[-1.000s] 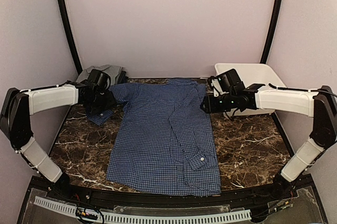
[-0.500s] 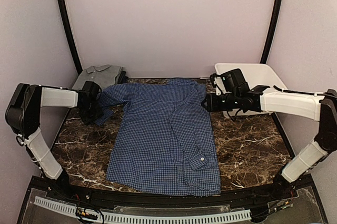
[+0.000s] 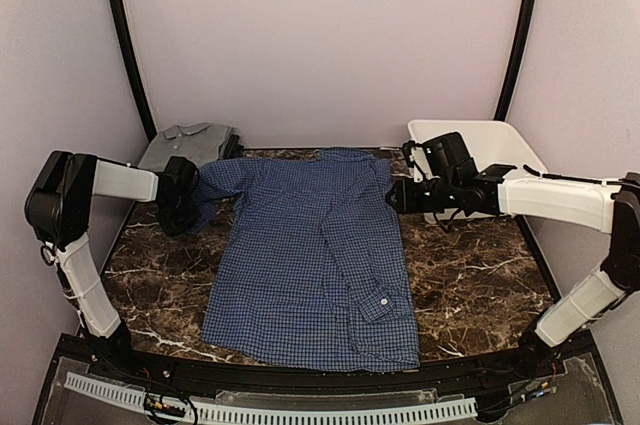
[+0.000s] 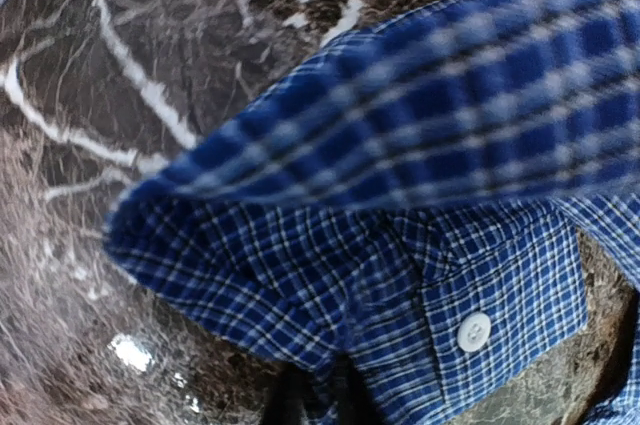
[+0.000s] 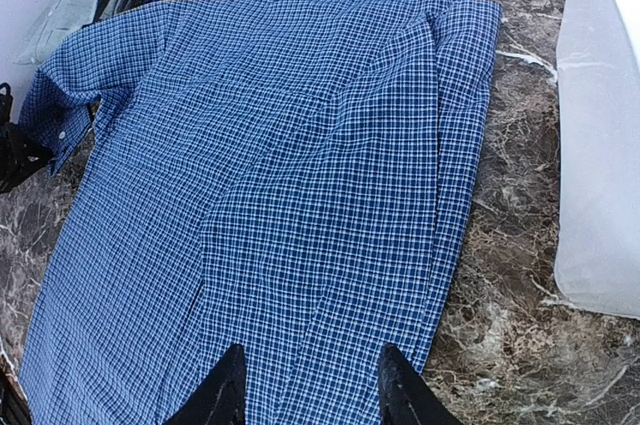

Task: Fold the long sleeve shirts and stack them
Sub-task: Pick up the sleeve from the corner of the board, then place the sleeve of the 1/3-folded shirt.

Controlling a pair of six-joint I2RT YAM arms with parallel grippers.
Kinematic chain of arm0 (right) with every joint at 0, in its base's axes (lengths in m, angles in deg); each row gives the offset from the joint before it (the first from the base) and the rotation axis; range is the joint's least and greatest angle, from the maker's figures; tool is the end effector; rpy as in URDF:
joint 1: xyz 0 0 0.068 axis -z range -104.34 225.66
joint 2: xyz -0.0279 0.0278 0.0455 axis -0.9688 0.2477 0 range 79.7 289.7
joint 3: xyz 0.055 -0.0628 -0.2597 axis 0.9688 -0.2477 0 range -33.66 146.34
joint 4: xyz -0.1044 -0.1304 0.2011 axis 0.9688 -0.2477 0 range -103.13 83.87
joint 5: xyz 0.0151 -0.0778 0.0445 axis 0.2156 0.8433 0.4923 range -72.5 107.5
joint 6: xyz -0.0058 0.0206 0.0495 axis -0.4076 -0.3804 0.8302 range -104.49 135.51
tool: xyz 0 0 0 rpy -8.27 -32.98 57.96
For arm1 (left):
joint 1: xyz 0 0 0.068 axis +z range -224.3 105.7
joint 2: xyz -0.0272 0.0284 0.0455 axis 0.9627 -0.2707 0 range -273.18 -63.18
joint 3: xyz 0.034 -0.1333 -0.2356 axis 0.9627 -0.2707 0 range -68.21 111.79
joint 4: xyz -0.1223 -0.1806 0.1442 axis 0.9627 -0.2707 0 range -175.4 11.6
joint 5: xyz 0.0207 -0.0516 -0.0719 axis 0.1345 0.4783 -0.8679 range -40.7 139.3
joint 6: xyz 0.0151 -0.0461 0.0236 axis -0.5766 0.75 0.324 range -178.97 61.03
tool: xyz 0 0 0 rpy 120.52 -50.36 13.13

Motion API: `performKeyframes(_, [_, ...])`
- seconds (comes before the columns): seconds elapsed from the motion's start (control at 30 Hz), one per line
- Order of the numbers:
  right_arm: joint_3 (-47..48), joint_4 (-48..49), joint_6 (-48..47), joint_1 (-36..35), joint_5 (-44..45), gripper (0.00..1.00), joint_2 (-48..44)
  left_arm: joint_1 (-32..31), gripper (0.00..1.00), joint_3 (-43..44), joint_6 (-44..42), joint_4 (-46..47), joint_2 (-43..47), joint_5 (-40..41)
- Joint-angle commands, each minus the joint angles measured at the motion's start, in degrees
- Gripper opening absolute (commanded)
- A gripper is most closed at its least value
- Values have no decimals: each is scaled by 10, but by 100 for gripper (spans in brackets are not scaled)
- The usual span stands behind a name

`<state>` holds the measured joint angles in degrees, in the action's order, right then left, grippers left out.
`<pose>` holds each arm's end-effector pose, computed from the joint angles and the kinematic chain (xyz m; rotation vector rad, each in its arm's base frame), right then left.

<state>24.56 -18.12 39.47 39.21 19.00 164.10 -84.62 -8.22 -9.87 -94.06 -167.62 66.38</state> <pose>0.2634 0.1934 0.2542 -0.2349 2.2806 0.5346 0.3526 -0.0536 0.1467 -0.9414 2.3673 -0.0046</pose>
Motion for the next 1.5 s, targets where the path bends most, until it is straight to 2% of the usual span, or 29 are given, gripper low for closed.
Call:
performKeyframes(0.0, [-7, 17, 8, -5, 5, 42, -17, 3, 1, 3, -5, -27, 2, 22])
performKeyframes(0.2, [-3, 17, 4, -6, 3, 42, -19, 2, 0, 10, -44, -55, 88, 80])
performKeyframes(0.33, [1, 22, 3, -7, 0, 42, -17, -5, 0, 9, -91, -50, 153, 83])
performKeyframes(0.43, [8, 25, 2, -11, -5, 42, -9, -37, 0, 14, -154, -26, 187, 79])
performKeyframes(0.5, [15, 25, 0, -15, -6, 42, -3, -64, 0, 25, -200, -13, 205, 72])
performKeyframes(0.63, [27, 28, -4, -25, -11, 42, 6, -123, 0, 63, -298, 16, 207, -24])
performKeyframes(0.77, [32, 35, -8, -37, -12, 42, 11, -202, 0, 146, -381, -12, 152, -165])
performKeyframes(0.93, [27, 44, -4, -47, -12, 42, 14, -290, 0, 286, -435, -76, 12, -290])
performKeyframes(1.1, [5, 47, 12, -52, -12, 42, 11, -313, 0, 392, -442, -104, -111, -422])
performKeyframes(1.17, [-8, 48, 18, -53, -7, 42, 7, -318, 0, 433, -445, -111, -139, -449])
performKeyframes(1.37, [-30, 49, 15, -57, -5, 45, 13, -319, 0, 483, -451, -134, -186, -515])
performKeyframes(1.43, [-37, 51, 10, -60, -3, 47, 17, -320, 6, 496, -448, -141, -199, -519])
performKeyframes(1.47, [-41, 52, 9, -60, -2, 48, 18, -320, 18, 499, -439, -142, -202, -509])
